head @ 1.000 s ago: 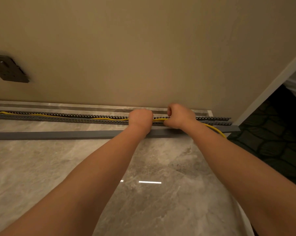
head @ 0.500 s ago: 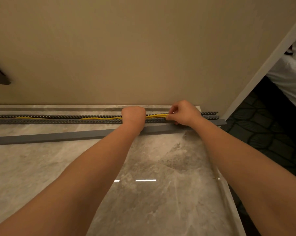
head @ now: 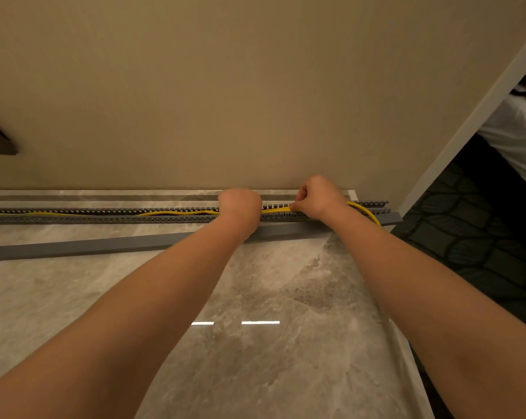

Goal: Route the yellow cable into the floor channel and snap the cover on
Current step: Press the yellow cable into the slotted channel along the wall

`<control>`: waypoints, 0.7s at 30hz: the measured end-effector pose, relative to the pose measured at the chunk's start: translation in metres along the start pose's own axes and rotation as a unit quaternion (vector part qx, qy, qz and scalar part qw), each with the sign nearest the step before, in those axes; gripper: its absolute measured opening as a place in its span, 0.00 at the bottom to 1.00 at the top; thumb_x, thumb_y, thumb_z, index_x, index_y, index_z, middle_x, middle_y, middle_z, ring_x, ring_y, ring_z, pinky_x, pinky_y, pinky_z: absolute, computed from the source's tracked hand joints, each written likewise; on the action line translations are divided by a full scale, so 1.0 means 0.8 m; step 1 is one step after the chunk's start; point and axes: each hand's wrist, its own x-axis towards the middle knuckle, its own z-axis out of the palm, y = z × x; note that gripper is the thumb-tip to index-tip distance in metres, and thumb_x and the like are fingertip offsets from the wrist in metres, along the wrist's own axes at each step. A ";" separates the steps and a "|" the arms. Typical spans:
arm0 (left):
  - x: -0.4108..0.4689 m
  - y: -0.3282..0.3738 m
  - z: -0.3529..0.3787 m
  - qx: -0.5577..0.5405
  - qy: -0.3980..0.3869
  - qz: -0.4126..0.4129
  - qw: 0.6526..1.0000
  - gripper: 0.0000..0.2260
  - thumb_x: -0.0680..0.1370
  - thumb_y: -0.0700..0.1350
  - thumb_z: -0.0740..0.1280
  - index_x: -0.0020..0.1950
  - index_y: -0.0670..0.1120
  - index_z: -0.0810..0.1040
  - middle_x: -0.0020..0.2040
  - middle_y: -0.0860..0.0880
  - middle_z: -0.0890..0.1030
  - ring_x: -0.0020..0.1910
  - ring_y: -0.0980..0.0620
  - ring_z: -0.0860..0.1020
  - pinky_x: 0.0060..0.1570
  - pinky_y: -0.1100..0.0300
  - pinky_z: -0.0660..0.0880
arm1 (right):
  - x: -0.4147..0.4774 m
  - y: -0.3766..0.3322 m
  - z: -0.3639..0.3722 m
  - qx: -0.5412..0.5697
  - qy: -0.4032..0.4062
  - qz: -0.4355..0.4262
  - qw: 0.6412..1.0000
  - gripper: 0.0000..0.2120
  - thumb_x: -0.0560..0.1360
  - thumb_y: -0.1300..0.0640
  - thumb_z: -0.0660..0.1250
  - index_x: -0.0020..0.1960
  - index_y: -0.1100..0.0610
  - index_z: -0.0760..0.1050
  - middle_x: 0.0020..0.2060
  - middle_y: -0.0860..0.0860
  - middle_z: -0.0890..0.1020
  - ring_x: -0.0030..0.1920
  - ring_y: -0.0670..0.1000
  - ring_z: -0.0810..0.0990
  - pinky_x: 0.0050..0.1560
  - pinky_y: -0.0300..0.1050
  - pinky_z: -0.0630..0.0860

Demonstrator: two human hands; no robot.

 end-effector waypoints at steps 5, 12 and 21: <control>0.002 0.009 -0.005 -0.034 0.070 0.043 0.996 0.08 0.79 0.41 0.61 0.46 0.44 0.80 0.38 0.47 0.77 0.39 0.44 0.77 0.35 0.57 0.69 | 0.005 -0.001 0.004 -0.005 0.009 0.017 1.000 0.06 0.71 0.52 0.75 0.38 0.54 0.82 0.41 0.55 0.85 0.45 0.56 0.82 0.40 0.45 0.73; 0.002 0.040 0.023 -0.088 0.123 0.101 0.983 0.13 0.79 0.45 0.59 0.54 0.46 0.82 0.52 0.45 0.81 0.50 0.41 0.81 0.38 0.56 0.70 | 0.008 0.004 0.009 0.007 0.007 0.015 1.000 0.07 0.71 0.53 0.74 0.36 0.54 0.81 0.41 0.57 0.85 0.45 0.57 0.82 0.40 0.44 0.72; 0.011 0.043 0.015 -0.039 0.086 0.107 0.990 0.11 0.79 0.42 0.62 0.56 0.47 0.81 0.54 0.46 0.80 0.52 0.44 0.81 0.39 0.55 0.70 | 0.007 0.008 0.001 -0.029 -0.033 -0.026 0.999 0.04 0.72 0.57 0.68 0.42 0.52 0.82 0.45 0.55 0.85 0.46 0.55 0.81 0.45 0.45 0.77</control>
